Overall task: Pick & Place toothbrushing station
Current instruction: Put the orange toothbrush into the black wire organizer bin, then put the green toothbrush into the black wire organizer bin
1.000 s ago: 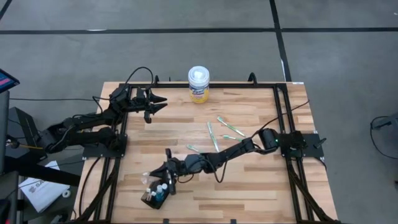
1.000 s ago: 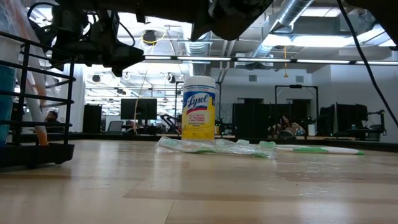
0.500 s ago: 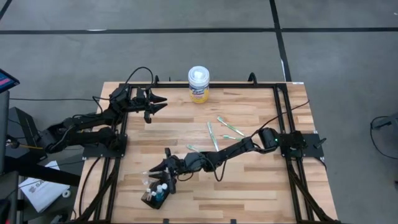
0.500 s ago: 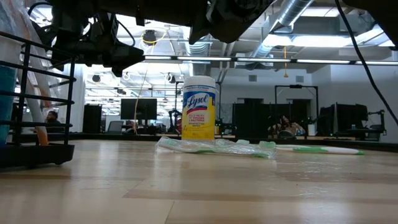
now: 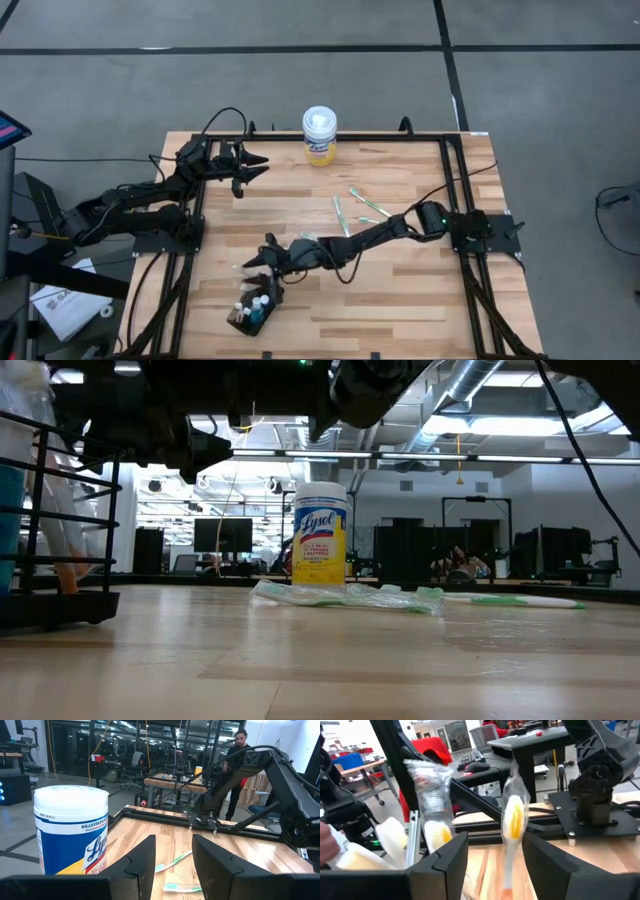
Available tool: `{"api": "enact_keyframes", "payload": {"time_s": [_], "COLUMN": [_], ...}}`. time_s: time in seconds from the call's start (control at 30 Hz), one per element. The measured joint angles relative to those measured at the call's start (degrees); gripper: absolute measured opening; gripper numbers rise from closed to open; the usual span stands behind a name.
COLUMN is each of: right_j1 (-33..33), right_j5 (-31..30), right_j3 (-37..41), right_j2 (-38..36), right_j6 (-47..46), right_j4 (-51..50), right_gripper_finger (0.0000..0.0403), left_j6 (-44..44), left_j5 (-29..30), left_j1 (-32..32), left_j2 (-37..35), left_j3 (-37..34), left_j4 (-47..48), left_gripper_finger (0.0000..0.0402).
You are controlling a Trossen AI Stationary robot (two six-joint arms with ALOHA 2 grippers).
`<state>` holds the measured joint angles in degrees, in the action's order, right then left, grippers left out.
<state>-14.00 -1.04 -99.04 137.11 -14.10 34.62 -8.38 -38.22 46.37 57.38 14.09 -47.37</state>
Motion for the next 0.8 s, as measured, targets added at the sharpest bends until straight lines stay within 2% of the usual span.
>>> {"api": "enact_keyframes", "payload": {"time_s": [0.23, 0.43, 0.53, 0.8], "right_j1": [0.47, 1.62, 2.37, 5.48], "right_j5": [2.66, 2.80, 4.75, 7.24], "right_j3": [0.00, -0.04, -0.02, -0.02], "right_j2": [-3.27, -5.92, -7.88, -17.93], "right_j6": [0.88, 2.99, 3.78, 5.93], "right_j4": [-2.13, -7.56, -9.64, -17.42], "right_gripper_finger": [0.0207, 0.0219, 0.0219, 0.0219], "left_j6": [0.00, 0.02, 0.02, -3.51], "left_j5": [0.00, 0.02, 0.02, 0.02], "left_j1": [0.00, 0.00, 0.00, 0.00], "left_j2": [0.01, 0.00, 0.01, 0.01], "left_j3": [0.00, 0.00, 0.00, 0.00], "left_j4": [0.03, 0.23, 0.26, 0.22], "left_gripper_finger": [0.0123, 0.0123, 0.0123, 0.0123]}}
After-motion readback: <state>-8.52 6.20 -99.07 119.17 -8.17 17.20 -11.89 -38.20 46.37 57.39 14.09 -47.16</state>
